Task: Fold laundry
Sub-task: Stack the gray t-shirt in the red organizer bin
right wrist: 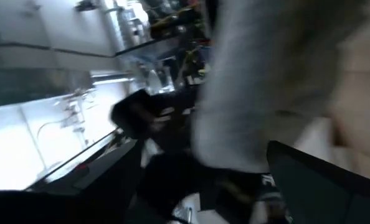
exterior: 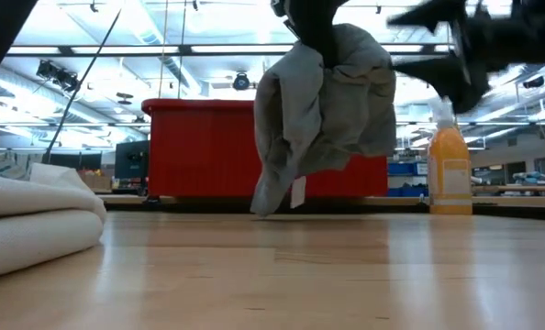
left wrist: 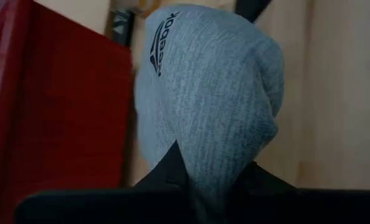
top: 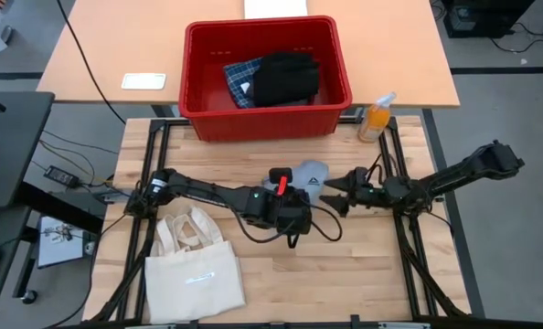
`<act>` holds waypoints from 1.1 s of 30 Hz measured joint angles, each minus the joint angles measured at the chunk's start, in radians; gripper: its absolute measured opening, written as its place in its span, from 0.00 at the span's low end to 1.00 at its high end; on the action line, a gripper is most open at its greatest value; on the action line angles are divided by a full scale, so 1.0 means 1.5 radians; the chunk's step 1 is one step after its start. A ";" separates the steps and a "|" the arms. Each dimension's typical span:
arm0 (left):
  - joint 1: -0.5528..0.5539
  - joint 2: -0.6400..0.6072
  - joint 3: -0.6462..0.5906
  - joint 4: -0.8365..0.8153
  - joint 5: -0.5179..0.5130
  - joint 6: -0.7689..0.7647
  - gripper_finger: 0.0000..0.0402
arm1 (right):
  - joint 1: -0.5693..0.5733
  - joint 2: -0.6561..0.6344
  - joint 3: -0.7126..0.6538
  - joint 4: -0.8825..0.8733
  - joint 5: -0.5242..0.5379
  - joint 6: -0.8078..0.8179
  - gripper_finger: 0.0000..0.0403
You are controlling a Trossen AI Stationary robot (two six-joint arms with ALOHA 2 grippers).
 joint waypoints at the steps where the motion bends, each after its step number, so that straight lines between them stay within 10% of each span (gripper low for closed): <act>1: 0.000 -0.001 0.000 -0.003 -0.012 -0.004 0.12 | -0.005 0.001 0.026 -0.015 0.000 -0.017 0.88; 10: -0.005 -0.019 0.000 -0.028 -0.101 0.028 0.12 | -0.015 0.067 0.105 -0.073 0.029 0.050 0.88; 24: -0.013 -0.019 0.000 0.090 -0.029 0.219 0.12 | -0.075 0.284 0.106 0.095 0.100 0.167 0.89; 33: 0.000 -0.019 0.000 0.106 0.080 0.175 0.13 | -0.133 0.376 0.141 0.228 -0.002 0.042 0.51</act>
